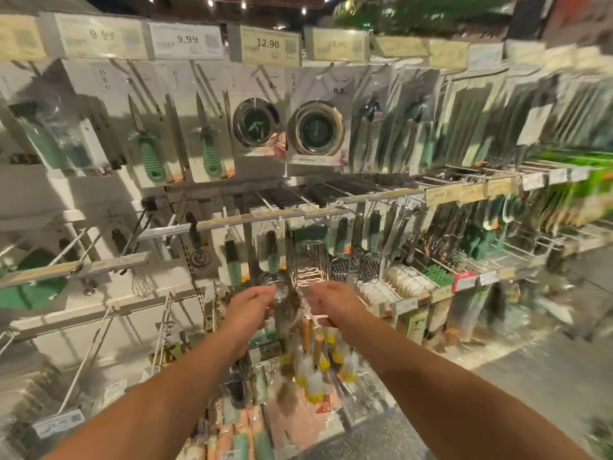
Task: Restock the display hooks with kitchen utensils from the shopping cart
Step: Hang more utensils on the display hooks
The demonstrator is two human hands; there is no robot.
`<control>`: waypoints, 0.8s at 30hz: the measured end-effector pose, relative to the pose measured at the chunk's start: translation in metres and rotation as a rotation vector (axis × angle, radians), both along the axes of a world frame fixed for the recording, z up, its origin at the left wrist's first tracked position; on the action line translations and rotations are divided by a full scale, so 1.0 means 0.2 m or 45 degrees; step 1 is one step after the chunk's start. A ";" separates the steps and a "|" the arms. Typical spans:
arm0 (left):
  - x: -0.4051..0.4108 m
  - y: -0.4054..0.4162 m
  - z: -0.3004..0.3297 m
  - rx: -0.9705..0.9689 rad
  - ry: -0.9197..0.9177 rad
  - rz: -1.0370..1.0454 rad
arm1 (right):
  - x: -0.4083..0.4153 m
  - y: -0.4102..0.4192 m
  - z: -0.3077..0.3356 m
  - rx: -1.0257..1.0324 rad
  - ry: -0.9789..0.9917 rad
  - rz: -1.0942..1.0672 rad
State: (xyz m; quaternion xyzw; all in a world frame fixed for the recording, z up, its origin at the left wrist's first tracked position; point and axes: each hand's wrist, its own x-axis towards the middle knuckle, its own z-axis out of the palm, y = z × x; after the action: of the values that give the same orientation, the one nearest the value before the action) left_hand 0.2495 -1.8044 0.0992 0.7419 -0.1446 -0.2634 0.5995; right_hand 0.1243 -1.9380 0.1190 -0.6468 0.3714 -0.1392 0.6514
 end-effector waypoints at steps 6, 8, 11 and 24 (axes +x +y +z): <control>-0.26 -0.19 -0.05 0.085 0.066 -0.201 | -0.36 -0.10 -0.13 0.053 -0.032 -0.219; -0.34 -0.27 -0.08 0.112 0.072 -0.245 | -0.48 -0.17 -0.15 0.063 -0.037 -0.281; -0.48 -0.41 -0.13 0.126 0.093 -0.308 | -0.65 -0.30 -0.20 0.044 -0.019 -0.347; -1.42 -1.32 -0.17 0.203 0.078 -0.729 | -1.68 -0.91 -0.31 0.116 -0.003 -0.717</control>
State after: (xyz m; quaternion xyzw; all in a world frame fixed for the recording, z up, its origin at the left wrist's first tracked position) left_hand -0.0351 -2.0684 0.0657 0.7074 -0.3087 -0.4545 0.4447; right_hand -0.2119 -2.1195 0.0569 -0.4880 0.5417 -0.2986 0.6158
